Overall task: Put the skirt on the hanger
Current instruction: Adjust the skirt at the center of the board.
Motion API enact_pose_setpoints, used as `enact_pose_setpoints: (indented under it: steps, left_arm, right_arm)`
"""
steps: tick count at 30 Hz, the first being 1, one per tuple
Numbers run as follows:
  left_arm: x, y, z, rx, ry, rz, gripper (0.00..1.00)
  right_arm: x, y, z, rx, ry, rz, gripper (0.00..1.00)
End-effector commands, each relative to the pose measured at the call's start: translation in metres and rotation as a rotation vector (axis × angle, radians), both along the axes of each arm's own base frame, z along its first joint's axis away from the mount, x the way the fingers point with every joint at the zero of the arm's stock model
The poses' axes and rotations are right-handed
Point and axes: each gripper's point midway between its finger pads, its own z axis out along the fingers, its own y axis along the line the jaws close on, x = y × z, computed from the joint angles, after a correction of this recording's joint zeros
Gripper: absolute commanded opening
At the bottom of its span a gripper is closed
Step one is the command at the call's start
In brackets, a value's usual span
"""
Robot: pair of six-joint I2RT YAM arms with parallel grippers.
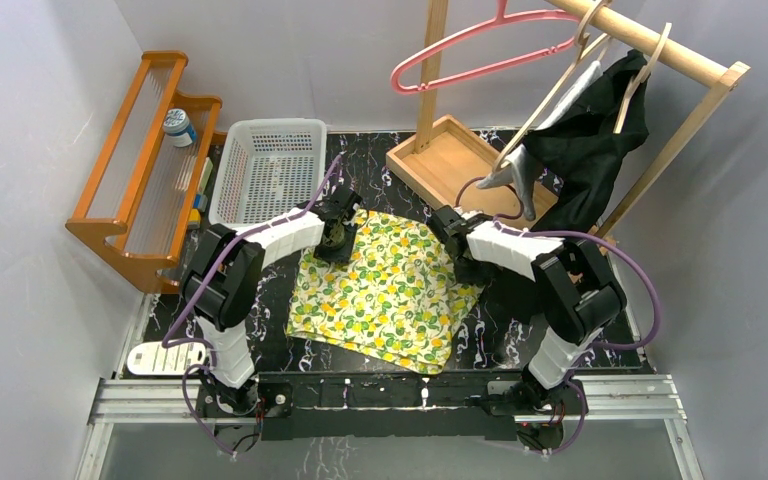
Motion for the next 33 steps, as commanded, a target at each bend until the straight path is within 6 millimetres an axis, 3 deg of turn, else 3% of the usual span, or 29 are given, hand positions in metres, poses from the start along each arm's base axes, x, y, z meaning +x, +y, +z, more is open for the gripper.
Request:
enact_pose_setpoints:
  steps: [1, 6, 8, 10, 12, 14, 18, 20, 25, 28, 33]
  left_arm:
    - [-0.005, 0.035, -0.014, 0.157, 0.029, -0.02, 0.36]
    - [0.002, 0.027, 0.005, 0.109, -0.011, -0.063, 0.35]
    - [0.004, 0.006, 0.022, 0.006, -0.015, -0.095, 0.37]
    - [0.005, -0.02, 0.047, -0.137, -0.026, -0.124, 0.4]
    - [0.004, -0.045, 0.075, -0.265, -0.047, -0.138, 0.41]
    - [-0.003, -0.066, 0.1, -0.377, -0.064, -0.151, 0.42]
    - [-0.036, -0.1, 0.13, -0.518, -0.087, -0.202, 0.43]
    - [-0.058, -0.115, 0.134, -0.584, -0.094, -0.25, 0.44]
    - [-0.112, -0.144, 0.124, -0.68, -0.132, -0.403, 0.59]
    - [-0.135, -0.156, 0.108, -0.638, -0.174, -0.485, 0.65]
    - [-0.168, -0.171, 0.07, -0.525, -0.163, -0.583, 0.68]
  right_arm:
    - [-0.008, -0.031, 0.0, -0.147, 0.007, -0.077, 0.4]
    - [0.004, -0.038, 0.027, -0.205, -0.062, -0.12, 0.38]
    - [0.013, -0.021, 0.043, -0.112, -0.099, -0.078, 0.38]
    - [0.018, 0.014, 0.054, 0.094, -0.106, 0.029, 0.39]
    - [0.01, 0.048, 0.063, 0.301, -0.091, 0.122, 0.41]
    - [-0.005, 0.063, 0.061, 0.405, -0.04, 0.123, 0.42]
    - [-0.032, 0.053, 0.039, 0.394, 0.06, 0.04, 0.41]
    - [-0.037, 0.052, 0.032, 0.399, 0.065, 0.021, 0.4]
    - [-0.043, 0.053, 0.017, 0.434, 0.066, -0.001, 0.4]
    - [-0.048, 0.048, 0.005, 0.421, 0.081, -0.031, 0.41]
    - [-0.06, 0.036, -0.012, 0.389, 0.1, -0.076, 0.42]
